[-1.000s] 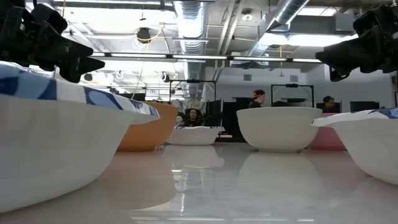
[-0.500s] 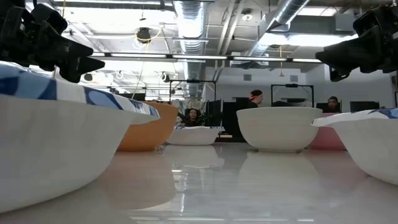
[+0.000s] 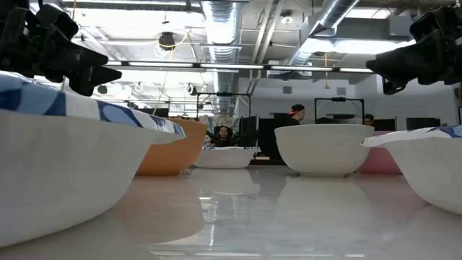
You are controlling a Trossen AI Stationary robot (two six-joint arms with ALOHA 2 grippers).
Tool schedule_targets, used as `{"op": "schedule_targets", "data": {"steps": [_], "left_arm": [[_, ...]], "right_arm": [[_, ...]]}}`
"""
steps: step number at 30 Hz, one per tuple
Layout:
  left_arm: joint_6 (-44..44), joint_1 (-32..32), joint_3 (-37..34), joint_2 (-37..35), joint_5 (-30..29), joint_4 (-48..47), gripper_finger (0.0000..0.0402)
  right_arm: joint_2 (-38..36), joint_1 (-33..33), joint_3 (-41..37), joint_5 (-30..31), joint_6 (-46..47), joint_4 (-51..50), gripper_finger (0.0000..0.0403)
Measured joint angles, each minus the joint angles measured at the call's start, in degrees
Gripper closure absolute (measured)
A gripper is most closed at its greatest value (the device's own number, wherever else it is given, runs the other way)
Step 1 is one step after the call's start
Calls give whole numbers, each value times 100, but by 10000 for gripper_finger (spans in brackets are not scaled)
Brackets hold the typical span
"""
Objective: Nest bowls inside each other
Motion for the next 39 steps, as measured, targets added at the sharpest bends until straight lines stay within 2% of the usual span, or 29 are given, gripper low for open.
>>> {"op": "schedule_targets", "data": {"steps": [26,28,33,39], "left_arm": [[-8,1,-1,-1,0,6,150],[-9,1,-2,-1,0,2,150],[-20,1,-2,-1,-8,6,150],[-22,0,-2,-1,-25,31,150]], "right_arm": [[0,0,2,-16,21,113,267],[2,4,2,-29,348,389,267],[0,4,0,-45,1885,883,267],[0,-10,2,457,2391,980,267]]}}
